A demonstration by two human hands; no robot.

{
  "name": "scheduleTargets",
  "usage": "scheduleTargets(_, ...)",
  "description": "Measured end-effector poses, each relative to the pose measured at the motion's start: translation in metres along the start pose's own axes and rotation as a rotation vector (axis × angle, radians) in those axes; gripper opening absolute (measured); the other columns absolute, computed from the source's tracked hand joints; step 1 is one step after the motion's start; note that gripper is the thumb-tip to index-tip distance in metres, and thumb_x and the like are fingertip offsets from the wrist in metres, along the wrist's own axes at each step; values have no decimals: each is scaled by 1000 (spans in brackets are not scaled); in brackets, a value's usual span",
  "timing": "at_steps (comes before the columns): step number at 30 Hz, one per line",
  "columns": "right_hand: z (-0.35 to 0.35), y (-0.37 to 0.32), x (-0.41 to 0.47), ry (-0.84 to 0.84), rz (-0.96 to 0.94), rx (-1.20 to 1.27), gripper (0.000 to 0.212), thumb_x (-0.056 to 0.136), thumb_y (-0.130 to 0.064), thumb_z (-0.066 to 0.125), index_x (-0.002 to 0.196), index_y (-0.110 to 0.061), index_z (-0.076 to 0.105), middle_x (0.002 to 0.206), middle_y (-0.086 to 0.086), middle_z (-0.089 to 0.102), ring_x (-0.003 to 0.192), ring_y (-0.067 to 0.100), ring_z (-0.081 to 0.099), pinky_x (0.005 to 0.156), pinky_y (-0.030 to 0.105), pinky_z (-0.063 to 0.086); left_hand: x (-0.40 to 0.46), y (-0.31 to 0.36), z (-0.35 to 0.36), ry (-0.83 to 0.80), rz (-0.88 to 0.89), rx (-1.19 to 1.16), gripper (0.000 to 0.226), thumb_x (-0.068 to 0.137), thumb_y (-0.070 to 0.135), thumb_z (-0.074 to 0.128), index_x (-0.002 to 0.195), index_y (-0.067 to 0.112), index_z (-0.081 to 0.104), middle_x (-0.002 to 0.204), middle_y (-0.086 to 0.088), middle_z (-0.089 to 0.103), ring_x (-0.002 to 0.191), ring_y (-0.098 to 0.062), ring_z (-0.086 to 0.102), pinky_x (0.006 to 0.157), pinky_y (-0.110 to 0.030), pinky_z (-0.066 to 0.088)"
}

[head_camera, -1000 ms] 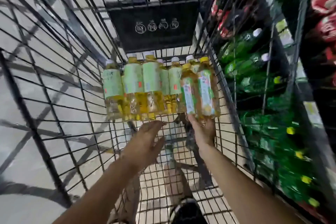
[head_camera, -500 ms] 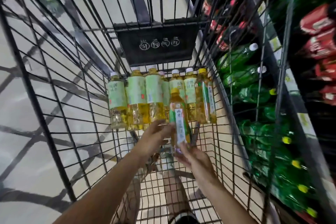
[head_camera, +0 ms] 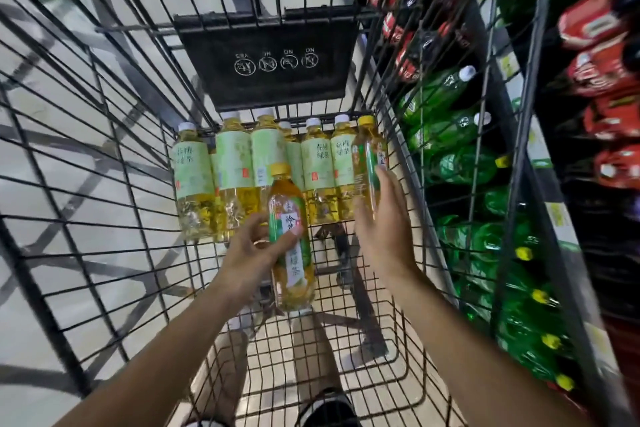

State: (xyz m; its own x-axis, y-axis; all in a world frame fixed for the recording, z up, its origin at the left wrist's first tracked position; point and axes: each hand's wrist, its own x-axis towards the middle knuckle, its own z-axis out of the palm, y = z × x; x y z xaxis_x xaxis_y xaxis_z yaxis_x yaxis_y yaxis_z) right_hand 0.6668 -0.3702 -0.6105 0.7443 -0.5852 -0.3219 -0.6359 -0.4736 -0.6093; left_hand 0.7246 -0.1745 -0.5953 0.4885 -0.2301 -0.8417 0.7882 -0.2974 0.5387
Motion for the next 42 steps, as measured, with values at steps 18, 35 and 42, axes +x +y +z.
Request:
scheduleTargets(18, 26, 12, 58, -108, -108, 25, 91, 86, -9, 76, 158, -16, 21, 157, 2, 38, 135, 9, 42, 114, 28, 38, 8, 3, -9, 9, 47, 64, 62, 68, 44, 81, 122, 24, 60, 114, -3, 73, 97, -23, 75, 74, -39, 64)
scheduleTargets(35, 57, 17, 29, -62, 83, -223, 81, 89, -35, 73, 156, -22, 30, 150, 2, 46, 138, 26, 43, 108, 47, 45, 8, 7, -14, 52, 89, 87, 58, 69, 45, 78, 120, 24, 60, 108, 1, 72, 94, -17, 74, 66, -23, 60)
scheduleTargets(42, 48, 8, 57, -212, 339, -11, 53, 75, -33, 85, 118, -16, 60, 113, 0, 61, 110, 25, 61, 85, 34, 51, -3, 6, -21, 102, 113, 75, 45, 80, 37, 79, 119, 23, 61, 106, 3, 72, 83, -4, 74, 61, -14, 55)
